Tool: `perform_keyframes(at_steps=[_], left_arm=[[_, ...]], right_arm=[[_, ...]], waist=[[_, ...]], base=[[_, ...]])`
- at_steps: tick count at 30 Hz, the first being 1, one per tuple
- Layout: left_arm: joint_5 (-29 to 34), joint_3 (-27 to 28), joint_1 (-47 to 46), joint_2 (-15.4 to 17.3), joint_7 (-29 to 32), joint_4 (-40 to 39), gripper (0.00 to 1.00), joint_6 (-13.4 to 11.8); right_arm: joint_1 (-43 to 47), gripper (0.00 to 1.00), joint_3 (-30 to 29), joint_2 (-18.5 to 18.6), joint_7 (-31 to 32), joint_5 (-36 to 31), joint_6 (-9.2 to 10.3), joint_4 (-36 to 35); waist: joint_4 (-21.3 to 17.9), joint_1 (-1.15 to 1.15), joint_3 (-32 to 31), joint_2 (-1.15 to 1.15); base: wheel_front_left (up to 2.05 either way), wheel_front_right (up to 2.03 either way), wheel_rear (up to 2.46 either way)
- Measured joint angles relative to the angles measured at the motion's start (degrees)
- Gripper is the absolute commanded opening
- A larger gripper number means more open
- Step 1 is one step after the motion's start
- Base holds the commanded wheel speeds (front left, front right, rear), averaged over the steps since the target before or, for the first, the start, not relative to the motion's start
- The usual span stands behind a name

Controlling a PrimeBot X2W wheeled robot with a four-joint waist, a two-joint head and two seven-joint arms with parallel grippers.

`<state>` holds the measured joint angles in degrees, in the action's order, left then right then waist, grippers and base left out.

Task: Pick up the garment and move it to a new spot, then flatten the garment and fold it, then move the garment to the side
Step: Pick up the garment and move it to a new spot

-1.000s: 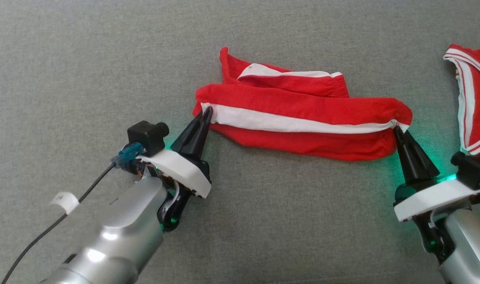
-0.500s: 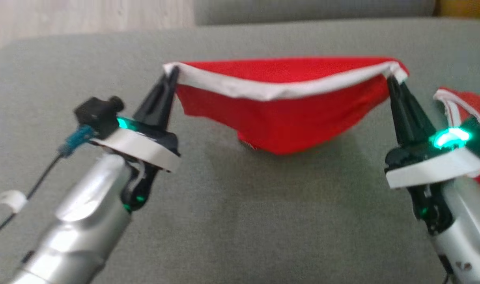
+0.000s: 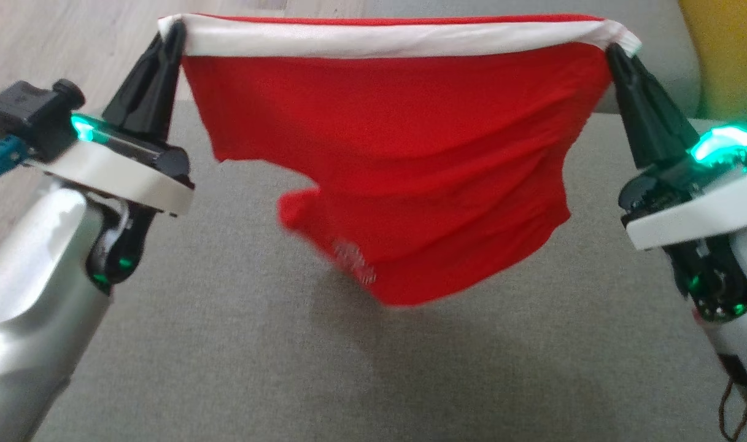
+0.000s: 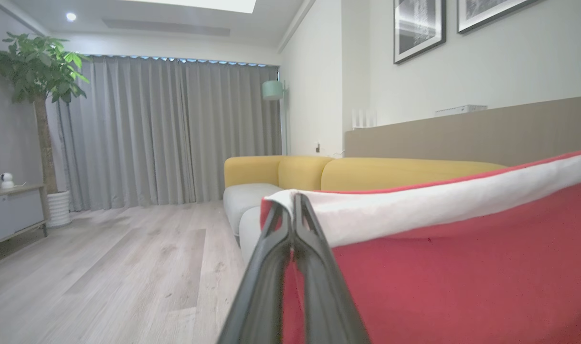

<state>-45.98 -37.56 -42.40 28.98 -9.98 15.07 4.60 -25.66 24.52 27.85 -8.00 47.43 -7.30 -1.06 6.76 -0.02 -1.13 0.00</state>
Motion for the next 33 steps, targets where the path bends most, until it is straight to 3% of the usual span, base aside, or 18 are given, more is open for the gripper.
perform_keyframes(at_steps=[4, 9, 15, 21, 26, 27, 33], left_arm=[[-0.64, 0.44, -0.01, 1.32, 2.98, -0.99, 0.00, -1.66], [0.81, 0.56, -3.52, -0.86, 1.89, 2.05, 0.00, -3.63], [4.99, 3.38, -15.85, -6.05, -3.88, 7.32, 0.00, -4.66], [9.53, 7.62, -18.23, -9.14, -4.78, 8.62, 0.00, -3.98], [11.43, 11.74, -8.75, -12.56, -4.80, 8.45, 0.00, -2.00], [12.47, 12.57, -1.59, -14.19, -4.79, 8.68, 0.00, -1.20], [15.50, 19.39, 19.70, -19.87, -4.72, 8.48, 0.00, 0.91]], right_arm=[[-3.24, 0.00, 1.25, 0.34, 5.64, 1.18, 0.00, 0.32], [-11.67, 0.00, 3.04, 0.08, 7.39, -1.70, 0.00, 6.91], [-28.30, 0.00, 4.45, -1.36, 0.04, -10.78, 0.00, 17.79], [-32.71, 0.00, 6.27, -2.14, -5.47, -16.02, 0.00, 25.85], [-29.63, 0.00, 9.55, -1.87, -6.37, -16.92, 0.00, 28.86], [-25.40, 0.00, 10.16, -1.90, -6.38, -16.29, 0.00, 29.10], [-6.71, 0.00, 10.89, -2.04, -6.37, -13.66, 0.00, 26.15]], waist=[[0.39, 0.02, 2.19, 0.00], [0.73, 0.03, 7.07, 0.00], [1.54, 0.05, 12.76, 0.00], [3.06, 0.04, 14.70, -0.01], [3.41, 0.03, 14.08, 0.00], [3.45, 0.02, 13.54, 0.00], [3.18, 0.02, 10.95, 0.00]], base=[[0.00, 0.00, 0.00], [0.00, 0.00, 0.00], [0.00, 0.00, 0.00], [0.00, 0.00, 0.00], [0.00, 0.00, 0.00], [0.00, 0.00, 0.00], [0.00, 0.00, 0.00]])
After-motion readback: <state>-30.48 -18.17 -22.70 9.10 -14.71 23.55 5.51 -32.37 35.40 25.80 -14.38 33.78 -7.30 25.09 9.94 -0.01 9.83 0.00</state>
